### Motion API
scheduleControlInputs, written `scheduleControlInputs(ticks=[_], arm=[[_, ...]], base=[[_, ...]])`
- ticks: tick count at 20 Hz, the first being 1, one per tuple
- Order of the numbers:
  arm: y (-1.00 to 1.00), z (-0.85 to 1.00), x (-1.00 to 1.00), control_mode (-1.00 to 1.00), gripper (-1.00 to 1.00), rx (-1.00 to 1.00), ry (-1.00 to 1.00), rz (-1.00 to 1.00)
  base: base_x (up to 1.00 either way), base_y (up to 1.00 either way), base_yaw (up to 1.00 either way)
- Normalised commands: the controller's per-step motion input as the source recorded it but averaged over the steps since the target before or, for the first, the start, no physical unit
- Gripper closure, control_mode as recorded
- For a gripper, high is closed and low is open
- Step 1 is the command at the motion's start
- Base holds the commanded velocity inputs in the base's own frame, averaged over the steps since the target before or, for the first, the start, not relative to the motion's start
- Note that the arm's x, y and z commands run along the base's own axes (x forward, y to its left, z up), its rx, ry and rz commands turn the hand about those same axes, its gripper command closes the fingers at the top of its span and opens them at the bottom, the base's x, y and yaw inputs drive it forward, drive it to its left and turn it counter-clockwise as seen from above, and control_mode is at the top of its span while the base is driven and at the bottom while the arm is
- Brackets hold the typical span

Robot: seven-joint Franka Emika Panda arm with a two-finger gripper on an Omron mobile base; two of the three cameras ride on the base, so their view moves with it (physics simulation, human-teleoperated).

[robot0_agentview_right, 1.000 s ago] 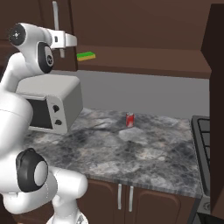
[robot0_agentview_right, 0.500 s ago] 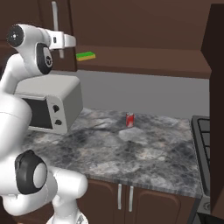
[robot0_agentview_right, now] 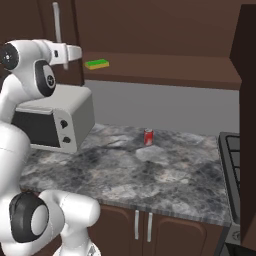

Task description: Pick the dish brush and sponge from the cabinet and place them on the counter.

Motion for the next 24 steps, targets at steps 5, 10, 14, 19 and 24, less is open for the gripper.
scheduleControlInputs(ticks=[5, 10, 14, 19, 24], arm=[[0.00, 0.63, -0.50, -1.00, 1.00, 0.03, -0.10, 0.00], [0.08, 0.79, -0.57, -1.00, 1.00, 0.07, -0.01, 0.00], [0.31, 0.78, -0.66, -1.00, 1.00, 0.03, -0.01, 0.00], [0.43, 0.71, -0.79, -1.00, 1.00, 0.00, -0.04, 0.00], [0.47, 0.63, -0.85, -1.00, 1.00, 0.00, -0.03, 0.00]], base=[[0.00, 0.00, 0.00], [0.00, 0.00, 0.00], [0.00, 0.00, 0.00], [0.00, 0.00, 0.00], [0.00, 0.00, 0.00]])
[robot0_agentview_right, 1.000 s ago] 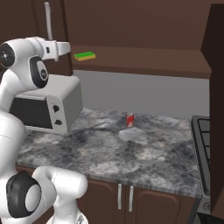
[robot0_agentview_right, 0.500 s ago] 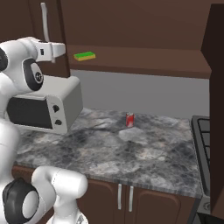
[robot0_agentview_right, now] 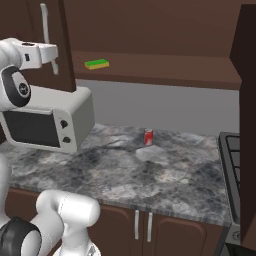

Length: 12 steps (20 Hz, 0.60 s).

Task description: Pick the dish brush and sponge from the cabinet and place them on the counter.

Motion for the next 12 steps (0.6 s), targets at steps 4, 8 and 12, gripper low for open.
scheduleControlInputs(ticks=[4, 8, 12], arm=[[0.55, 0.51, -0.87, -1.00, 1.00, -0.04, -0.02, 0.00], [0.41, 0.20, -0.49, -1.00, 1.00, -0.05, -0.01, -0.03], [-0.58, -0.03, -0.15, -1.00, 1.00, 0.09, -0.08, 0.01]], base=[[0.00, 0.00, 0.00], [0.00, 0.00, 0.00], [0.00, 0.00, 0.00]])
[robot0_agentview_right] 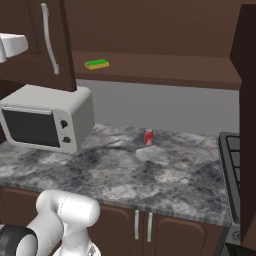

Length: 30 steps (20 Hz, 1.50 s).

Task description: Pick the dish brush and sponge from the cabinet and place them on the counter.

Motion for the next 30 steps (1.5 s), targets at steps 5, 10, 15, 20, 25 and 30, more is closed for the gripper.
scheduleControlInputs(ticks=[5, 10, 15, 20, 25, 30], arm=[[-0.86, 0.09, -0.05, -1.00, 1.00, 0.23, -0.09, 0.02], [-0.69, 0.10, -0.03, -1.00, 1.00, 0.28, -0.08, 0.08], [-0.53, -0.03, -0.11, -1.00, 1.00, 0.39, 0.01, 0.11], [-0.46, -0.05, -0.32, -1.00, 1.00, 0.35, 0.18, 0.11], [-0.40, -0.10, -0.14, -1.00, 1.00, 0.29, 0.27, 0.13], [-0.36, -0.03, -0.03, -1.00, 1.00, 0.23, 0.23, 0.16]], base=[[0.00, 0.00, 0.00], [0.00, 0.00, 0.00], [0.00, 0.00, 0.00], [0.00, 0.00, 0.00], [0.00, 0.00, 0.00], [0.00, 0.00, 0.00]])
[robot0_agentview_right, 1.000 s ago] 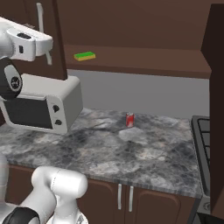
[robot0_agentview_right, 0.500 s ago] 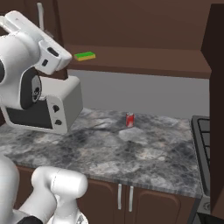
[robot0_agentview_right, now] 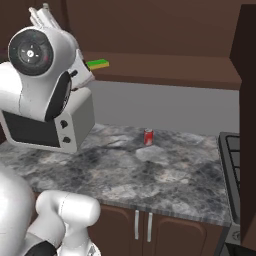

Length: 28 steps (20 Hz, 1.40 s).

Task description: Pick the dish brush and sponge from the cabinet and place them on the counter.

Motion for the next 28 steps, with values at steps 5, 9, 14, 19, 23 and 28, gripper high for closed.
scheduleControlInputs(ticks=[5, 9, 14, 19, 23, 28], arm=[[-0.02, -0.06, 0.05, -1.00, 1.00, 0.03, 0.03, 0.02], [-0.13, -0.64, 0.35, -1.00, 1.00, 0.09, 0.07, 0.08], [-0.08, -0.54, 0.64, -1.00, 1.00, 0.10, 0.02, 0.11], [0.00, -0.34, 0.93, -1.00, -1.00, 0.13, 0.06, 0.11], [0.00, -0.11, 0.80, -1.00, -1.00, 0.17, 0.07, 0.12], [0.02, 0.00, 0.83, -1.00, -1.00, 0.20, 0.13, 0.13]], base=[[0.00, 0.00, 0.00], [0.00, 0.00, 0.00], [0.00, 0.00, 0.00], [0.00, 0.00, 0.00], [0.00, 0.00, 0.00], [0.00, 0.00, 0.00]])
